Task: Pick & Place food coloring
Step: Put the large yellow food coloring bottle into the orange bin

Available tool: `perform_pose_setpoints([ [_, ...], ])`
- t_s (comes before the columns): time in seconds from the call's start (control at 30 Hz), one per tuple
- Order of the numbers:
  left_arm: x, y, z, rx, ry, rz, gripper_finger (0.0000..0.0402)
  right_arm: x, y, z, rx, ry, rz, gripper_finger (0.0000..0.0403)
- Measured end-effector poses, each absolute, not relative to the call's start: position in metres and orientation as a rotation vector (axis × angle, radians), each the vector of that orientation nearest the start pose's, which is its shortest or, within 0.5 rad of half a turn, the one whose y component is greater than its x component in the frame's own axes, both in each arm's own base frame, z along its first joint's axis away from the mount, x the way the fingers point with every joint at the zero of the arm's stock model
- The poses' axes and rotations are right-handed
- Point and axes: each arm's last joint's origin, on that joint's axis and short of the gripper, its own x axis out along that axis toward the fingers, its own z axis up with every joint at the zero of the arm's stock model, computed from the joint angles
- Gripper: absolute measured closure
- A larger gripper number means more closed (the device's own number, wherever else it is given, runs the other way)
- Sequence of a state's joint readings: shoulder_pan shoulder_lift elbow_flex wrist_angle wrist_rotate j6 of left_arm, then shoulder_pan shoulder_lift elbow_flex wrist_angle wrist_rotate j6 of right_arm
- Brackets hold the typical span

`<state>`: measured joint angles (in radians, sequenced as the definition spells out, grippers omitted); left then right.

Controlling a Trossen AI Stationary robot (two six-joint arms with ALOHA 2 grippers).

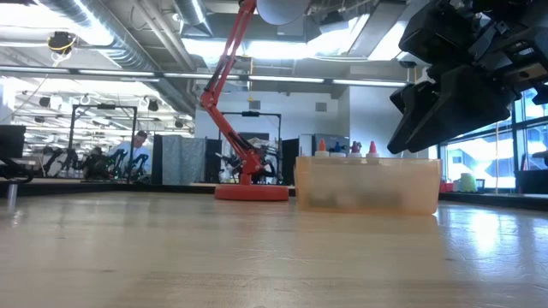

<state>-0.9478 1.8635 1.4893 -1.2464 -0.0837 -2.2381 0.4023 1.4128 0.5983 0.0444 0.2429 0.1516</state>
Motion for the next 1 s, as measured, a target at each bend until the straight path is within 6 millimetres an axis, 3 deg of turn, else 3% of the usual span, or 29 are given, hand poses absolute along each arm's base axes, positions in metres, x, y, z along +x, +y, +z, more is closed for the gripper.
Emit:
perform_pose_setpoints([
  [0.3,0.2022,-0.2767,0.2261,-0.801,1.305,0.870,0.0133,0.2411,0.0950,0.1605,-0.101,0.739,0.096,0.0248],
  [0.53,0.2007,-0.2769,0.2260,-0.808,1.354,0.883,0.0135,0.2411,0.0950,0.1605,-0.103,0.739,0.096,0.0248],
  [1.0,0.2015,-0.2760,0.2261,-0.830,1.299,0.911,0.0226,0.2411,0.0950,0.1605,-0.103,0.739,0.096,0.0248],
])
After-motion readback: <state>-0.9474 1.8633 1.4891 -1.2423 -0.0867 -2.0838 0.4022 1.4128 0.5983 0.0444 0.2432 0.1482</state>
